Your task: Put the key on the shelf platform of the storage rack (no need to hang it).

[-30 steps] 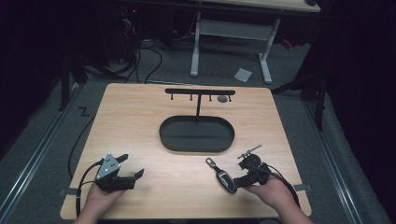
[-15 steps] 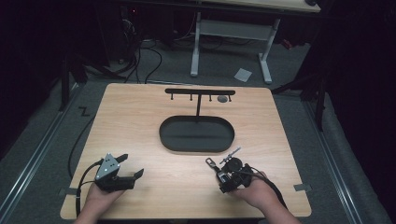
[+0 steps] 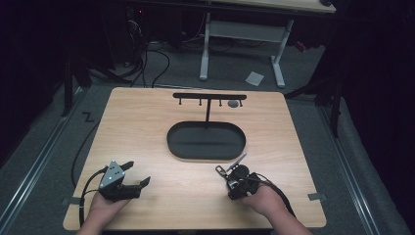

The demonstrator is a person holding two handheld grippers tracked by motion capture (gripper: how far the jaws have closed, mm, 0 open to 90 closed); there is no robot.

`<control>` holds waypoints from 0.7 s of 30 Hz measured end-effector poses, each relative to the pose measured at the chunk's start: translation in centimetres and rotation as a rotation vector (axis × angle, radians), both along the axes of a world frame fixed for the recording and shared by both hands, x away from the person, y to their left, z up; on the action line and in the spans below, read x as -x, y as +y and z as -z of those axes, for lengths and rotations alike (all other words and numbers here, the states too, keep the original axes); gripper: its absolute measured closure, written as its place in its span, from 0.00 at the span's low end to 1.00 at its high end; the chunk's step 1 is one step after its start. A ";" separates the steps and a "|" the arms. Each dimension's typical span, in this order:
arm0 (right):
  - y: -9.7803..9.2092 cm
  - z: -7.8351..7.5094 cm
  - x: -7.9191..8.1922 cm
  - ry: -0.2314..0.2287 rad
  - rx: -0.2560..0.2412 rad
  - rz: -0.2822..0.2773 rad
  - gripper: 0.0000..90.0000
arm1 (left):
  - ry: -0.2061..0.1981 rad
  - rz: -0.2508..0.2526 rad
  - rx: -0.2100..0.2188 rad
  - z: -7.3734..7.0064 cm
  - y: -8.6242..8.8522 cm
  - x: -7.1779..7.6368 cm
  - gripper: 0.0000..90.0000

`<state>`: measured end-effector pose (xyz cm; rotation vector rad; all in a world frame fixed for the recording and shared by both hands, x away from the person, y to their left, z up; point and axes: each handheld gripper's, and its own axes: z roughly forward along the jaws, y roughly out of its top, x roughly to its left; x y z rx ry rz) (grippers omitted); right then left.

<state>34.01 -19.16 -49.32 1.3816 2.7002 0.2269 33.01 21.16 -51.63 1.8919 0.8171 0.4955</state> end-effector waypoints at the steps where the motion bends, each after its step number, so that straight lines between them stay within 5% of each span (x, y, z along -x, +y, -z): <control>1: 0.0 0.0 0.0 0.000 0.000 0.000 0.44 | 0.000 0.000 0.000 0.0 0.0 0.0 0.17; 5: 0.2 -0.2 0.0 0.011 0.000 0.015 0.53 | -0.001 0.000 0.000 0.0 0.0 0.0 0.17; 12: 0.4 -0.2 -0.3 0.032 0.016 -0.007 0.54 | 0.000 0.001 -0.004 0.0 0.0 0.0 0.17; 21: 0.1 -2.6 -0.8 -0.027 0.002 0.006 0.55 | 0.004 0.003 -0.004 0.1 -0.1 0.0 0.17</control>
